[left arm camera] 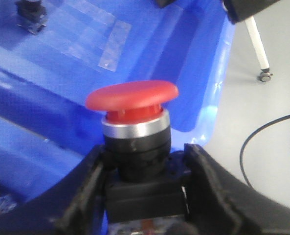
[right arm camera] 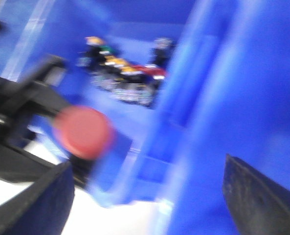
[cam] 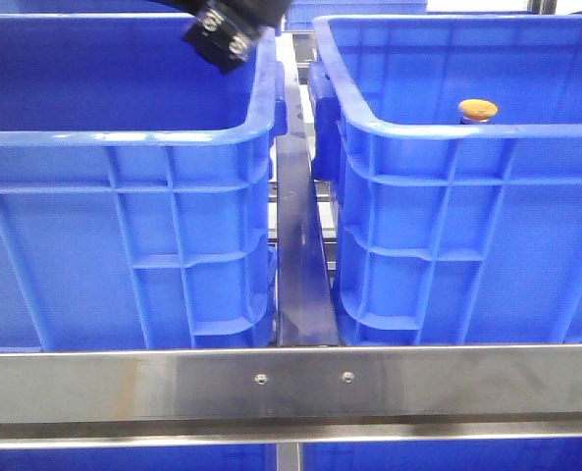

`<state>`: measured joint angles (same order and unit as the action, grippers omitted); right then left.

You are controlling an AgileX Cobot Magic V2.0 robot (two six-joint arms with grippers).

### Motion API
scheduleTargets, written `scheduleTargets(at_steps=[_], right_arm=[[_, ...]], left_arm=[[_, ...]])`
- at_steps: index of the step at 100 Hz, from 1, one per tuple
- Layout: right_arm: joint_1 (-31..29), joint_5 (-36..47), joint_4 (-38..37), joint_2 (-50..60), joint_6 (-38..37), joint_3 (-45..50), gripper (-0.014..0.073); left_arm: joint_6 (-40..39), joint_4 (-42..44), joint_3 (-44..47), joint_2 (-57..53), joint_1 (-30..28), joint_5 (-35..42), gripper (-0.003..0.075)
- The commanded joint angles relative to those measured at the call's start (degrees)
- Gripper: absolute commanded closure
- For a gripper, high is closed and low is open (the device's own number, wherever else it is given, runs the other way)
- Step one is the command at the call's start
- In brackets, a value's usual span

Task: Pick red and yellow buttons and place in box
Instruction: 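Lift the red button with the left gripper toward the right gripper, then grasp the red button with the right gripper and release left gripper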

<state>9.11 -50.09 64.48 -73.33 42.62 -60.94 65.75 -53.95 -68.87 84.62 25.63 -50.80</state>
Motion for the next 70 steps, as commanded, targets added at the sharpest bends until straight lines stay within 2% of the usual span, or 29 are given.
scheduleTargets(at_steps=[1, 33, 63, 70], right_arm=[[1.8, -1.4, 5.3, -0.7, 0.7, -3.9, -0.0041], [8.3, 0.1, 6.2, -6.9, 0.7, -7.6, -0.0041], [9.3, 0.3, 8.4, -9.6, 1.1, -7.6, -0.004], [9.3, 0.1, 8.4, -9.7, 1.1, -7.6, -0.0001]], left_arm=[[0.0, -3.8, -2.6, -1.1, 0.9, 0.9, 0.0657], [0.0, -4.1, -2.6, -1.1, 1.1, 0.9, 0.0657], [0.0, -4.1, -2.6, -1.1, 1.1, 0.9, 0.0657], [0.0, -4.1, -2.6, -1.1, 1.1, 0.9, 0.0657]])
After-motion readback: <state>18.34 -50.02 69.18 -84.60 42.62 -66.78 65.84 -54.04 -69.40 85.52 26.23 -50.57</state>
